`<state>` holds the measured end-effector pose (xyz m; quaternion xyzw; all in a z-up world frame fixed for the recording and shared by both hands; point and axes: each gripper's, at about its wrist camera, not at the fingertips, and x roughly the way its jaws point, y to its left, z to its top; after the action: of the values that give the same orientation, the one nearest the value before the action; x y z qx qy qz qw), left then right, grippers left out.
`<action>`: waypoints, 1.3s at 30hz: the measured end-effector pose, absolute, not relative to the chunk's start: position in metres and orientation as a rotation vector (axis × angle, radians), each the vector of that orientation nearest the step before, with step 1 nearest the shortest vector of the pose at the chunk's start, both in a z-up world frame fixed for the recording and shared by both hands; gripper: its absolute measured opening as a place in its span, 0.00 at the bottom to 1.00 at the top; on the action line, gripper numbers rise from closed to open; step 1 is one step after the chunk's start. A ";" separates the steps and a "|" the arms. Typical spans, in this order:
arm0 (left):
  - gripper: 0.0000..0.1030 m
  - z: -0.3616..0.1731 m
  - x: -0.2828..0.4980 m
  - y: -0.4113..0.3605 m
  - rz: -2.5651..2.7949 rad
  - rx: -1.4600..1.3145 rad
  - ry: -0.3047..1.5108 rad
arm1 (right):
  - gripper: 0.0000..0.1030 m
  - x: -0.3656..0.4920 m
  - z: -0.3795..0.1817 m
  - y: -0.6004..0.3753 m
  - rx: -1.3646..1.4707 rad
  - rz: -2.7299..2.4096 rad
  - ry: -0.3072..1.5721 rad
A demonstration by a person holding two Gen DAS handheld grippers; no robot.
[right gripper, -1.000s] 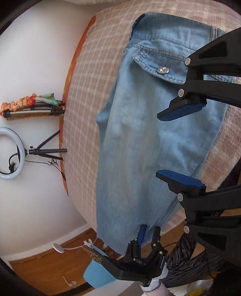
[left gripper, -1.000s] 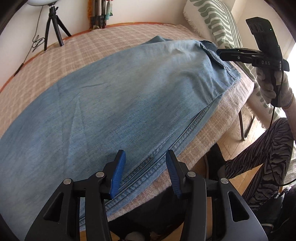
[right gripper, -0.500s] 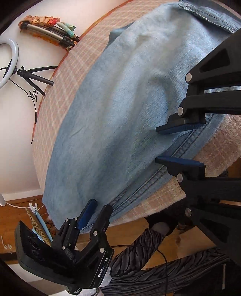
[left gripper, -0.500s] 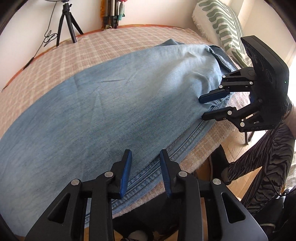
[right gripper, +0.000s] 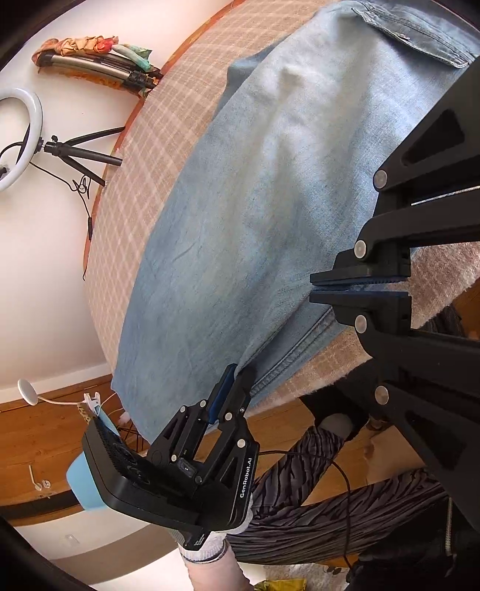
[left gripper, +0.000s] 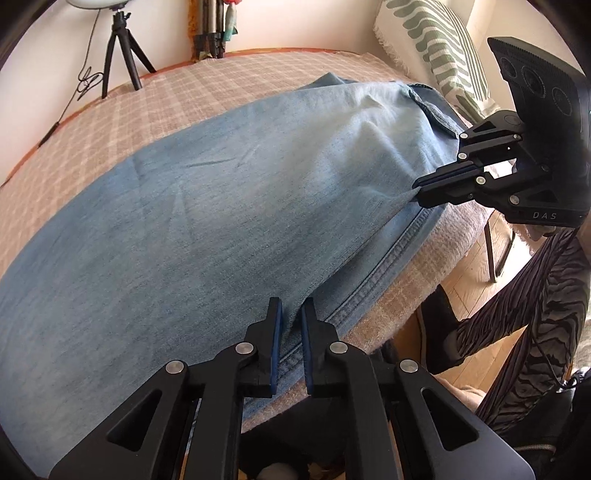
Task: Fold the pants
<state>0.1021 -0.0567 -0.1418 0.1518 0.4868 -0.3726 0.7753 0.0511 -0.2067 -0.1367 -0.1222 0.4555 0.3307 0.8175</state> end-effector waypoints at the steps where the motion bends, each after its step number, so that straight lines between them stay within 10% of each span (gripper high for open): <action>1: 0.08 -0.139 0.099 -0.055 -0.817 0.332 1.050 | 0.00 0.049 -0.137 -0.208 -0.249 0.725 0.978; 7: 0.08 -0.145 0.089 -0.056 -0.840 0.391 1.091 | 0.02 0.049 -0.159 -0.208 -0.218 0.738 1.056; 13: 0.22 -0.125 0.099 -0.058 -0.872 0.250 1.087 | 0.34 0.065 -0.114 -0.251 -0.049 0.768 0.969; 31: 0.24 -0.138 0.118 -0.176 -1.038 0.260 1.043 | 0.50 0.231 -0.150 -0.366 0.183 0.425 1.060; 33: 0.24 -0.143 0.119 -0.177 -1.042 0.268 1.054 | 0.50 0.236 -0.156 -0.365 0.150 0.421 1.077; 35: 0.24 -0.147 0.121 -0.177 -1.045 0.270 1.063 | 0.20 0.239 -0.160 -0.366 0.169 0.435 1.080; 39: 0.24 -0.148 0.122 -0.176 -1.052 0.266 1.066 | 0.02 0.239 -0.149 -0.364 0.125 0.402 0.999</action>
<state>0.1216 -0.1759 -0.1480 0.1205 0.4831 -0.4768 0.7244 0.2388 -0.3638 -0.1492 0.0595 0.4755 0.1914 0.8566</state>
